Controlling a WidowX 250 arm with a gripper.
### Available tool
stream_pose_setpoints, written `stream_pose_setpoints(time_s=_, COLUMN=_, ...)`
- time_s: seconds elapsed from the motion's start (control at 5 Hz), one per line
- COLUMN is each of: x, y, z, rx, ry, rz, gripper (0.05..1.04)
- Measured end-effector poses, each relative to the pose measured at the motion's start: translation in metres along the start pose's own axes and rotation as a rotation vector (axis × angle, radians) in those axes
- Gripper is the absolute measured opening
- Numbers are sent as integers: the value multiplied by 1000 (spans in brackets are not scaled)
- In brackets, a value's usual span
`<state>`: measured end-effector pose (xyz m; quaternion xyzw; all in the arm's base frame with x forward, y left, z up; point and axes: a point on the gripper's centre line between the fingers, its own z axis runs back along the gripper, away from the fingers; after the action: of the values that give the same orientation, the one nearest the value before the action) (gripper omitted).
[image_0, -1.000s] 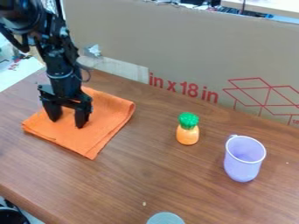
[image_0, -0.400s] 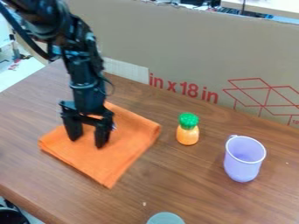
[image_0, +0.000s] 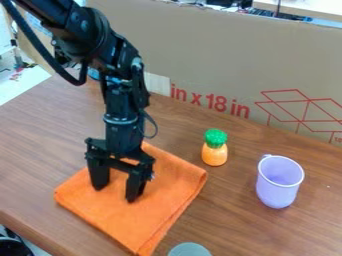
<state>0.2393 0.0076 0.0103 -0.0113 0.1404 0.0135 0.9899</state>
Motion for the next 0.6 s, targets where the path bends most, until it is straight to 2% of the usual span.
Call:
stream_pose_setpoints(time_s=0.2, x=-19, y=-4, z=-7, rx=8, ry=88, rz=59, gripper=1001)
stream_pose_setpoints(time_s=0.4, x=-54, y=-3, z=-14, rx=17, ry=167, rz=119, gripper=1001)
stream_pose_setpoints(time_s=0.6, x=-51, y=-2, z=-13, rx=19, ry=156, rz=89, gripper=1001)
